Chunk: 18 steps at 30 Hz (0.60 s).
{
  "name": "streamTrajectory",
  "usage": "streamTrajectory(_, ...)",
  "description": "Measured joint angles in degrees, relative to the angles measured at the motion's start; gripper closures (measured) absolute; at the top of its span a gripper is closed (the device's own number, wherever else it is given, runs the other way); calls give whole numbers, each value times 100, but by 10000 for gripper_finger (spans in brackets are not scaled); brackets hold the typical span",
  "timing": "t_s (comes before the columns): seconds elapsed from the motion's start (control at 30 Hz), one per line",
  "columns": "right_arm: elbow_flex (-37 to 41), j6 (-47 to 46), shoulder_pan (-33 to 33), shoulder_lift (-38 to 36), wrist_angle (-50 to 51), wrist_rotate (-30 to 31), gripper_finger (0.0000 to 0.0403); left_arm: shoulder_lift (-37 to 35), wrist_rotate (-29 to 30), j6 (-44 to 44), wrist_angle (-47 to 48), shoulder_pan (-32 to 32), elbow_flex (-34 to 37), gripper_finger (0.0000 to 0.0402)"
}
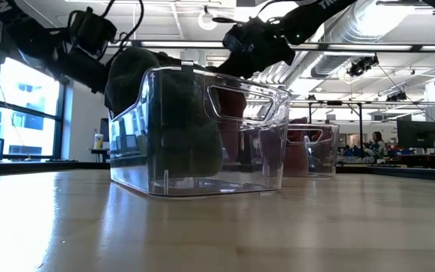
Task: Pick & Place hat
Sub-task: Put the red cap into the top right transparent bin
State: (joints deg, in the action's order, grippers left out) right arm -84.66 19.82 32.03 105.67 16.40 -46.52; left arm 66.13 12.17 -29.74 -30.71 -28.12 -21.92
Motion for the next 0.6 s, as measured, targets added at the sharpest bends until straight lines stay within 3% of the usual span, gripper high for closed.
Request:
streamTrajectory(0.1,7,-28,4,0,230,10,382,-326,-170,-4,-42,-2,-148,277)
streamTrajectory(0.27,7,-32,-7,0,397,128,362,-630,-1844,-48,127,2,-591,277)
streamTrajectory(0.37,7,68,-64,0,391,350,357,-588,-2511,-131,6,0,-890,276)
streamTrajectory(0.47,9,289,-125,0,342,587,373,-225,-2830,-320,113,0,-1196,261)
streamTrajectory(0.6,9,467,-191,0,304,931,383,422,-2667,-234,552,-4,-1566,212)
